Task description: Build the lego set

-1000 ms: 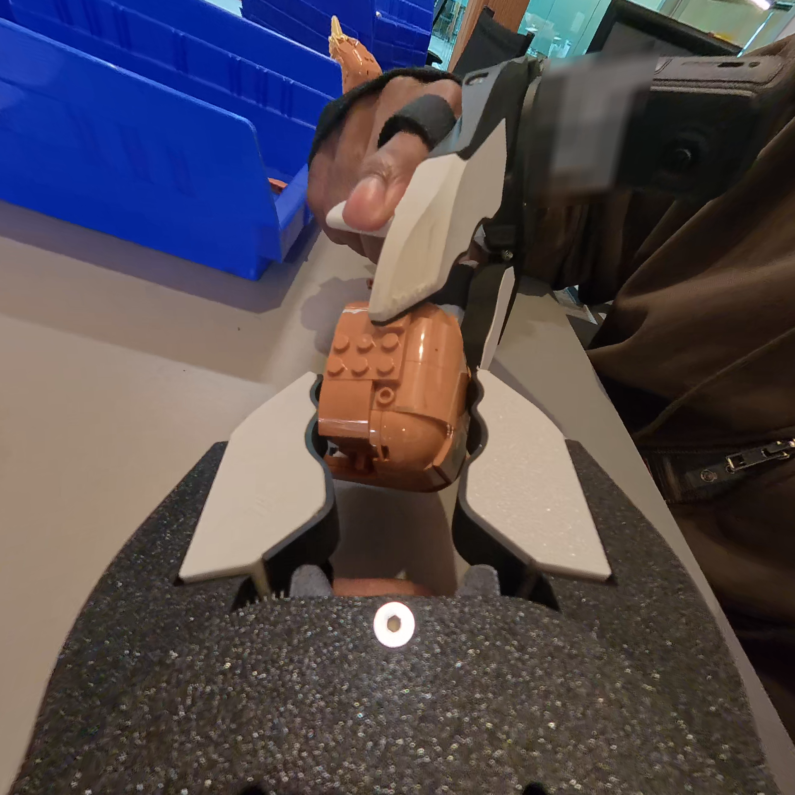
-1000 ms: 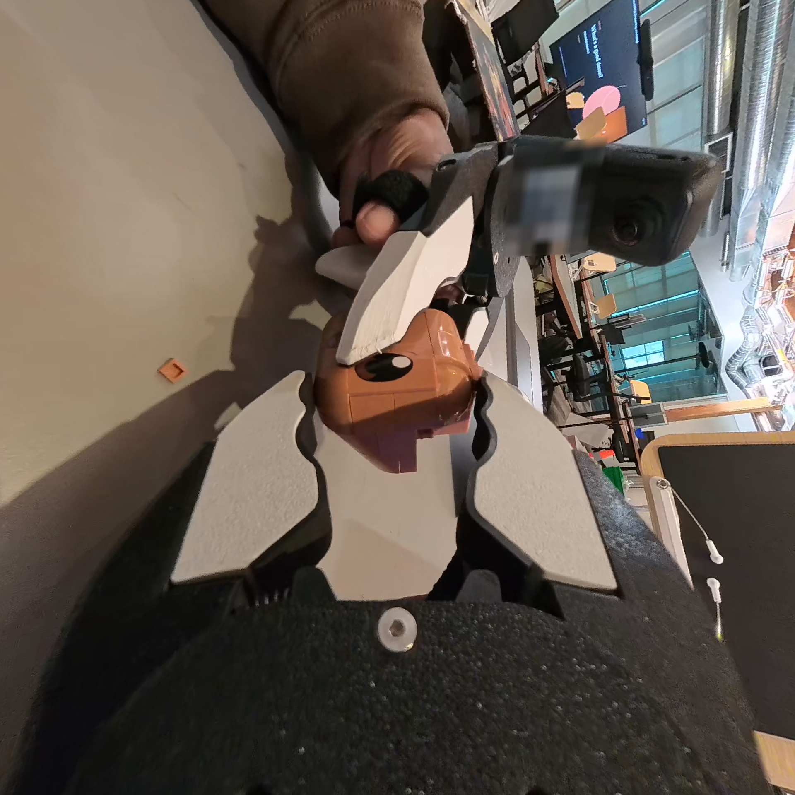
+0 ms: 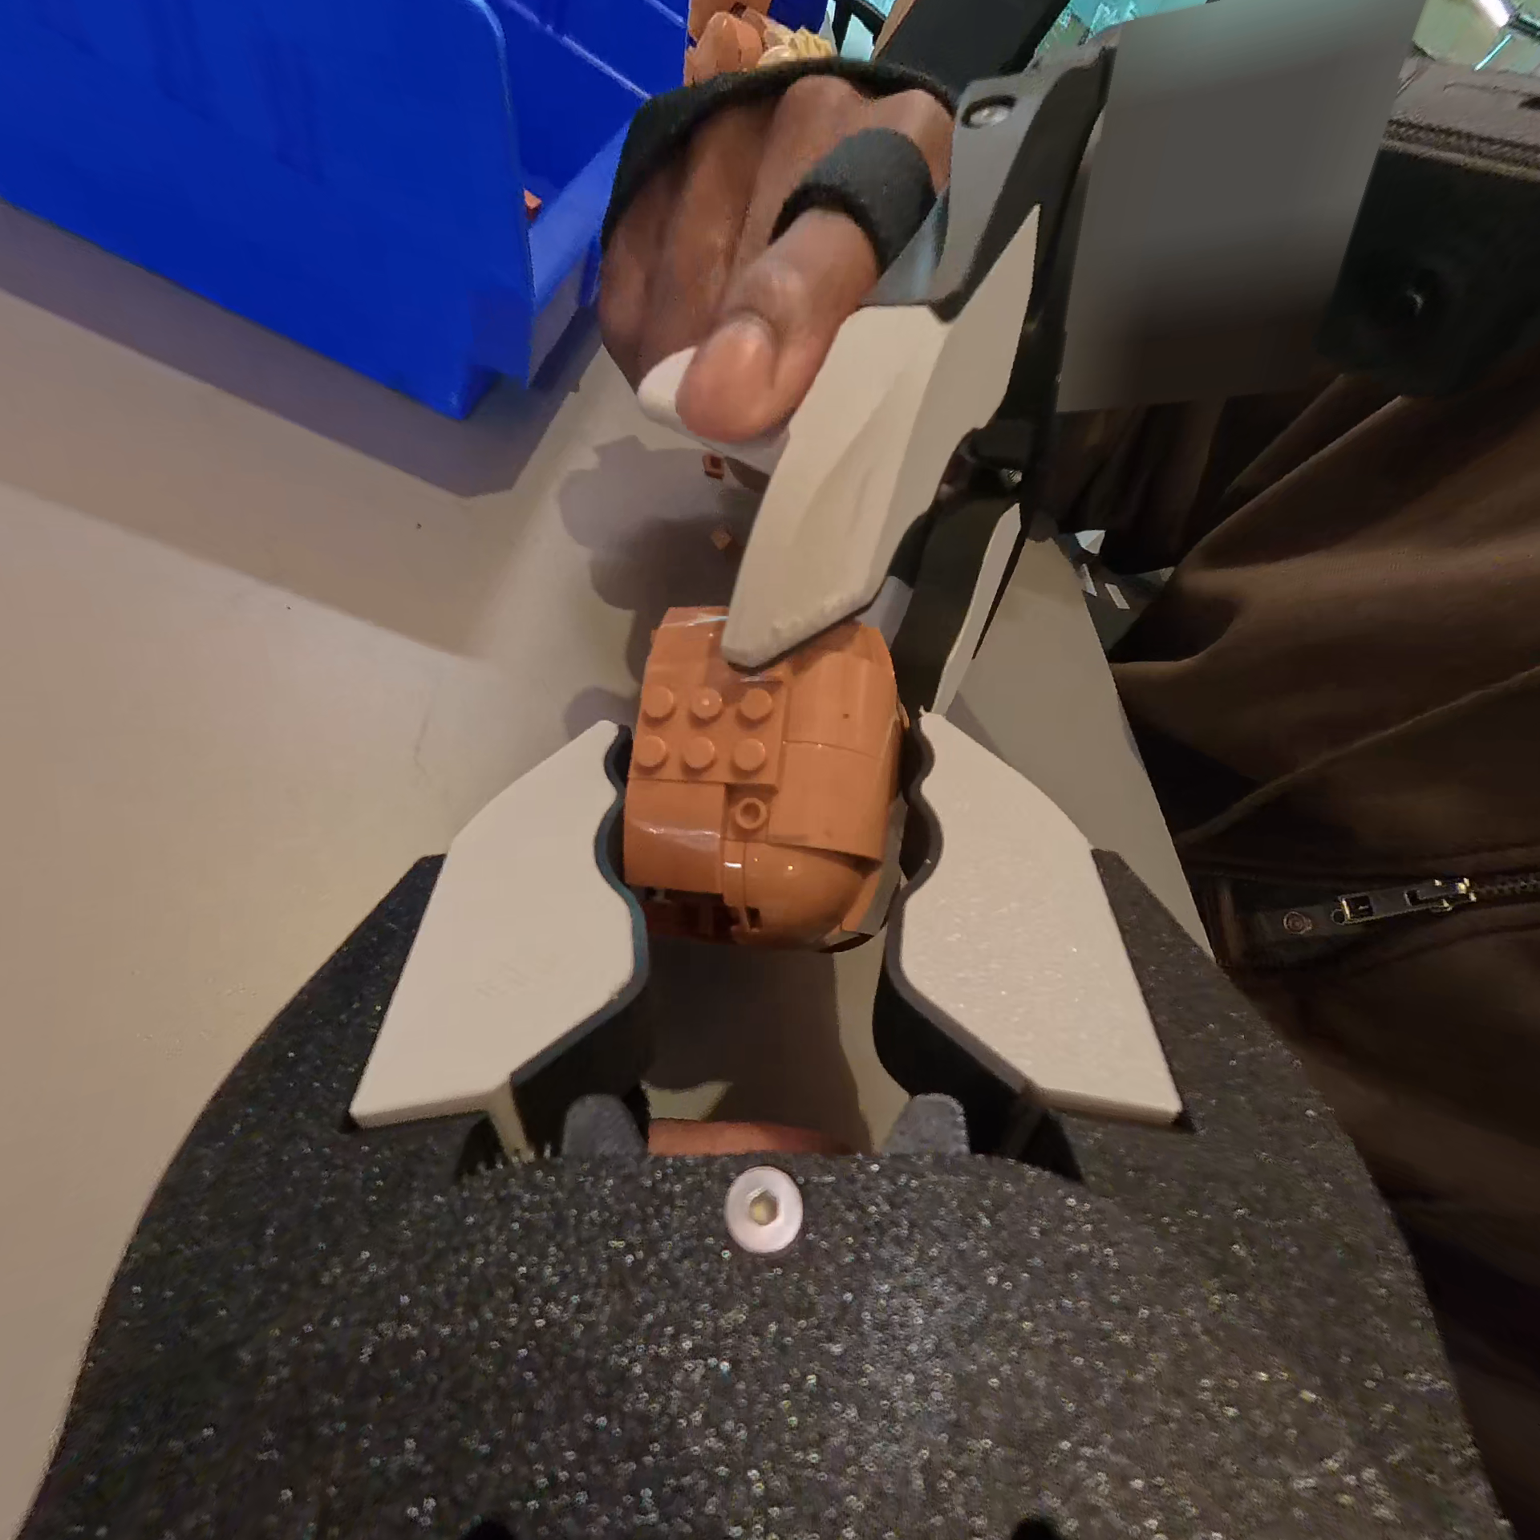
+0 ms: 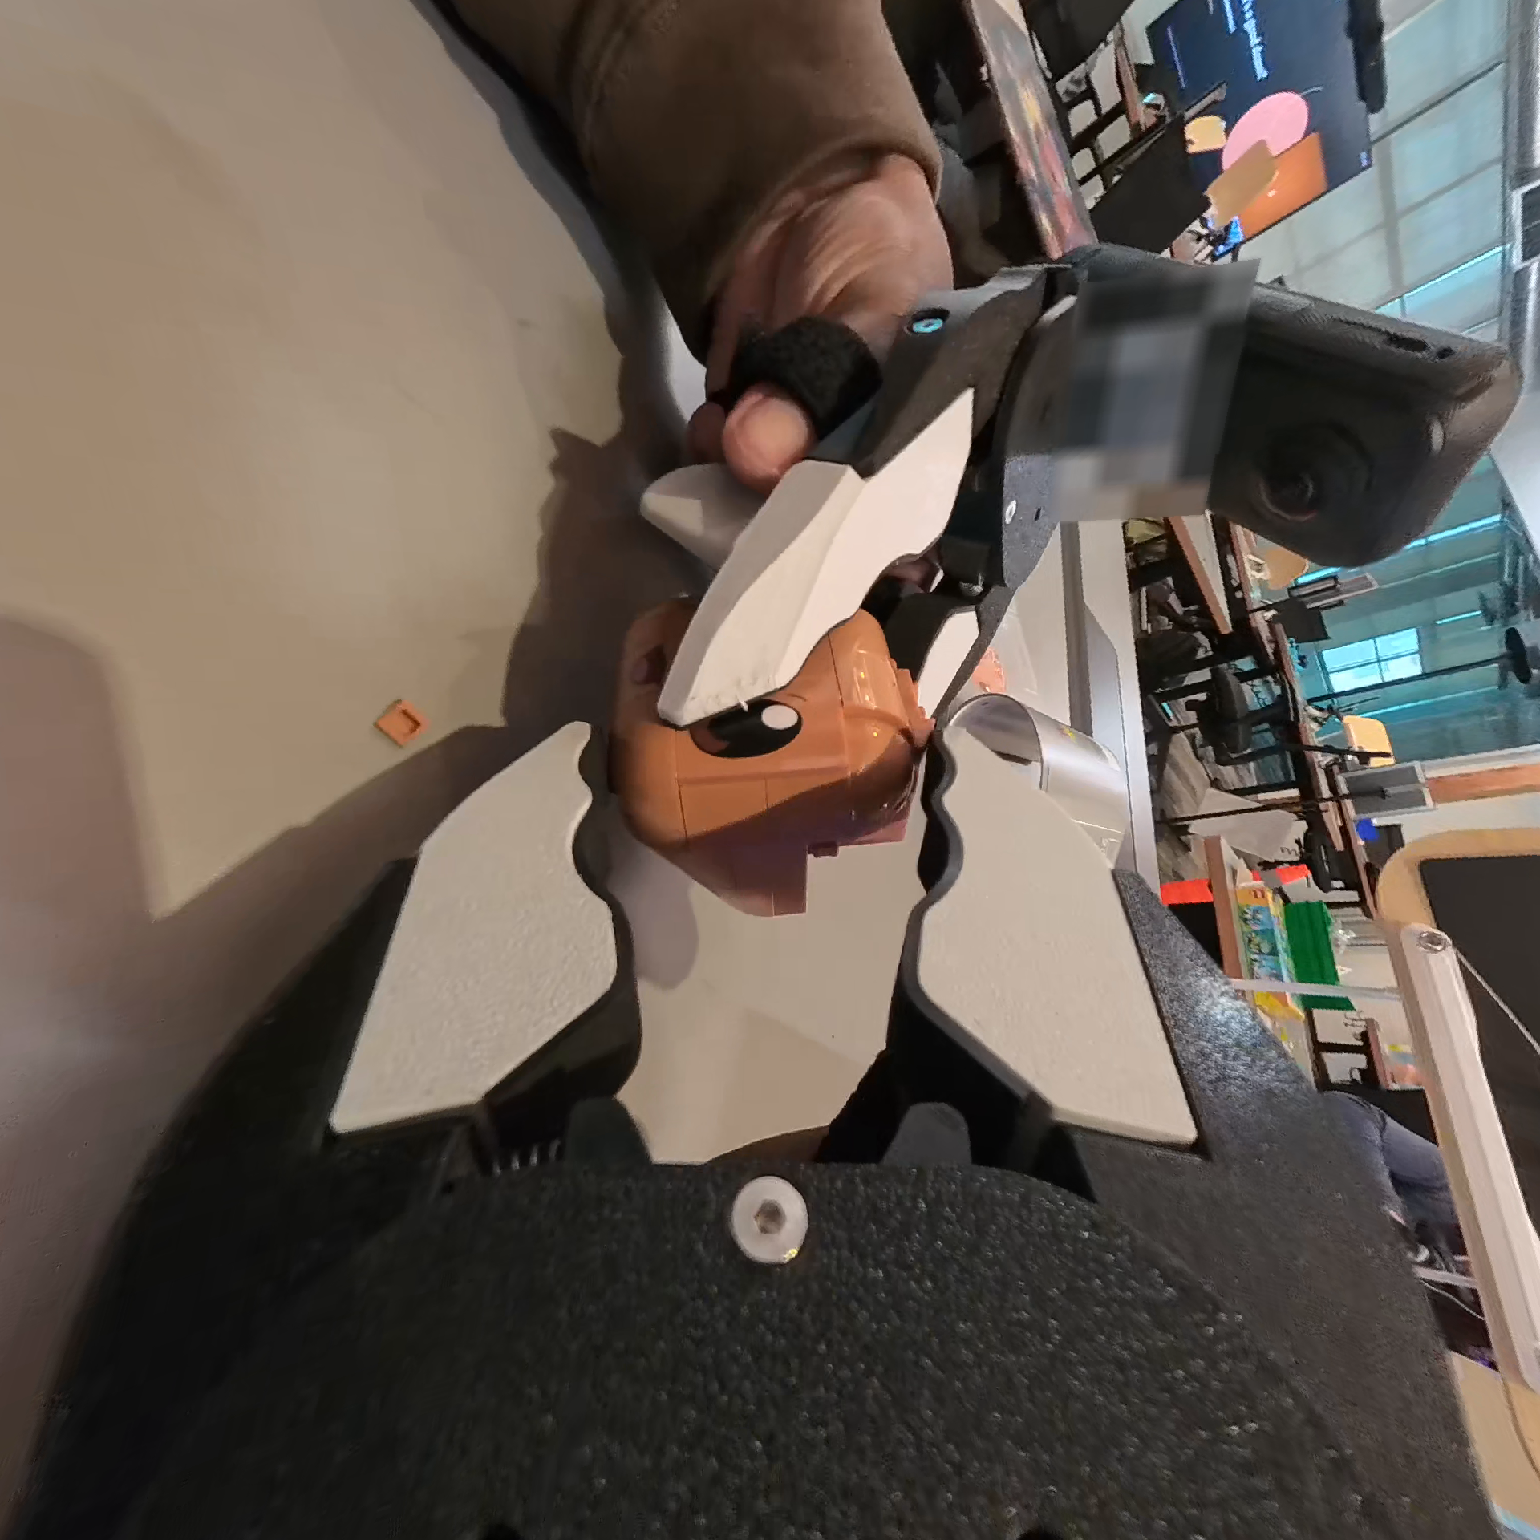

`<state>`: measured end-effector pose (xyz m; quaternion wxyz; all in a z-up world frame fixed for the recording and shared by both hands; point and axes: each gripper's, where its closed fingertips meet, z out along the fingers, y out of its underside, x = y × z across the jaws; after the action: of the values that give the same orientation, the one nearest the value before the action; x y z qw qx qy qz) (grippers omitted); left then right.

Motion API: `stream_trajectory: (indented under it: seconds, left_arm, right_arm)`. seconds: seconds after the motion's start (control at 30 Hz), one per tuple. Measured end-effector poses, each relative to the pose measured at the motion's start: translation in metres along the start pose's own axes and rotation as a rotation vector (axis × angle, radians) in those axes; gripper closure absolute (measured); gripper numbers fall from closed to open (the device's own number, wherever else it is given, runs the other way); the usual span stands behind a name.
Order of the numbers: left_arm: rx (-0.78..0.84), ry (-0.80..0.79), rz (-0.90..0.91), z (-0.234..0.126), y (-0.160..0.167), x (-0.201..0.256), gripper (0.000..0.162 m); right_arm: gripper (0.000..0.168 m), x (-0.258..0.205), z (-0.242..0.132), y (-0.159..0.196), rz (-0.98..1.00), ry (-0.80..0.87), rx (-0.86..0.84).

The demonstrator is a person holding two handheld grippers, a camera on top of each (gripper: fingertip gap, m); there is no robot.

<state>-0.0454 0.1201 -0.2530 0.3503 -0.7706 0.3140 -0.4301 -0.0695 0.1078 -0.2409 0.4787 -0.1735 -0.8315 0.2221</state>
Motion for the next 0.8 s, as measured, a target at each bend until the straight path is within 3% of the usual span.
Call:
stream_trajectory:
  seconds: [0.43, 0.67, 0.8]
  left_arm:
    - [-0.092, 0.022, -0.047, 0.009, 0.012, 0.004, 0.101]
    - [-0.085, 0.017, -0.047, 0.009, 0.01, 0.003, 0.101]
    - [-0.067, -0.061, -0.018, 0.004, 0.008, -0.009, 0.101]
  right_arm:
    - [0.097, -0.017, 0.0, 0.002, -0.021, -0.111, -0.023]
    - [0.097, -0.015, 0.0, 0.003, -0.009, -0.091, -0.029]
    - [0.097, -0.005, -0.001, 0.013, 0.06, -0.035, -0.072]
